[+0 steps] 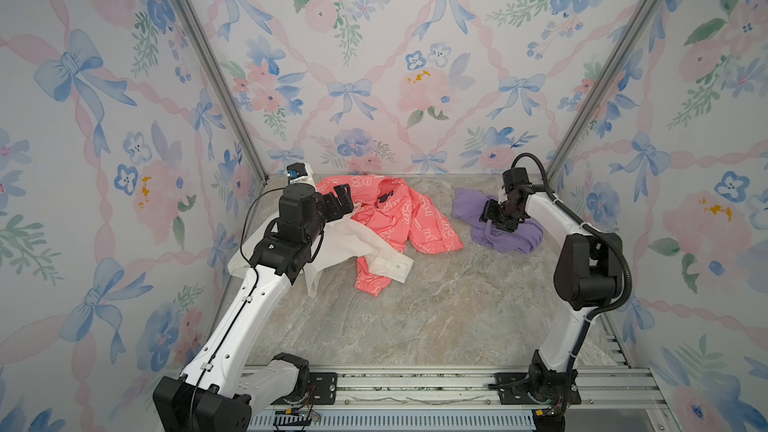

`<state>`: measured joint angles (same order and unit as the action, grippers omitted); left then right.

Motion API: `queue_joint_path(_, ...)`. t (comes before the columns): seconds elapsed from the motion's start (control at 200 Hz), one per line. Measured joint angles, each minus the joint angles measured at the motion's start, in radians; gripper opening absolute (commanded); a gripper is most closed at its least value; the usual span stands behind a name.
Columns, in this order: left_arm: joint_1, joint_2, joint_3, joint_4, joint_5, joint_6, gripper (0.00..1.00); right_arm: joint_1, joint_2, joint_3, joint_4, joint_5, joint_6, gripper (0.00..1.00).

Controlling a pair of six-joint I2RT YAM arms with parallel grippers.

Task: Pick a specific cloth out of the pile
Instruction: 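Open the right gripper and raise it off the purple shirt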

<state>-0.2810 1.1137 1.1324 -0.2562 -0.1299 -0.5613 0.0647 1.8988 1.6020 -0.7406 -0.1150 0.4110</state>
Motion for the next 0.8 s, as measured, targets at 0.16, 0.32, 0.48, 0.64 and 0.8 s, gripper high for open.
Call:
queue_joint_path(0.16,0.002,-0.001,-0.014,0.000,-0.021,0.000,0.98,0.000,-0.169,-0.015,0.019,0.032,0.009,0.76)
queue_joint_path(0.32,0.010,-0.001,-0.023,0.000,-0.031,0.001,0.98,0.000,-0.309,-0.075,0.069,0.064,0.012,0.80)
queue_joint_path(0.48,0.013,-0.001,-0.025,0.000,-0.031,0.000,0.98,0.000,-0.417,-0.149,0.155,0.080,0.010,0.85)
queue_joint_path(0.64,0.014,-0.003,-0.037,0.001,-0.039,0.008,0.98,0.000,-0.520,-0.231,0.258,0.098,-0.018,0.93)
queue_joint_path(0.8,0.026,-0.047,-0.118,0.059,-0.102,0.053,0.98,0.000,-0.672,-0.391,0.404,0.140,-0.065,0.99)
